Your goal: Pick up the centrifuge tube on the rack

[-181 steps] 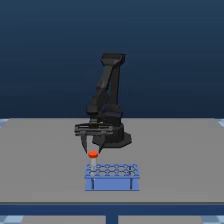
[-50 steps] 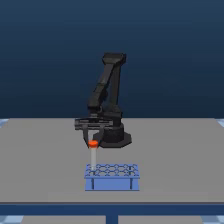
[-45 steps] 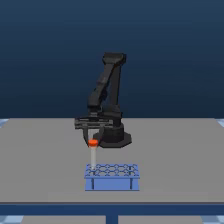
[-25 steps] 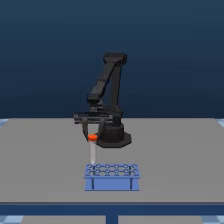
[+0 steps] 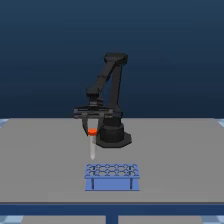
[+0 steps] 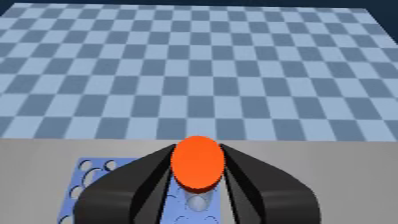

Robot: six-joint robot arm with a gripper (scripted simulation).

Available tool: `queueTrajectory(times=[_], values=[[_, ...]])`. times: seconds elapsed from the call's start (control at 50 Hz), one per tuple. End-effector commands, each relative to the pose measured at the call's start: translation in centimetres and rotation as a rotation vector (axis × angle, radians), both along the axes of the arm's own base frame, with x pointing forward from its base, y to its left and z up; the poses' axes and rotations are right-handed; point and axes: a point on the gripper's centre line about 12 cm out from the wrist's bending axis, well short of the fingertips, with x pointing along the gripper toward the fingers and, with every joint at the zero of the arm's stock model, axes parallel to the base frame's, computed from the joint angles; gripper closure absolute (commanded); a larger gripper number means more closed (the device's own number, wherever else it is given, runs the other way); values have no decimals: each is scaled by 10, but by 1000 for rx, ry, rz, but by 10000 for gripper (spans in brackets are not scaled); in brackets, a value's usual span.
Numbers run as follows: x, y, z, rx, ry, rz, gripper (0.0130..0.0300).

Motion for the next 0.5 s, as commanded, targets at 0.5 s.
queueTrajectory(times=[0.5], values=[[0, 1, 7, 14, 2, -3, 300]])
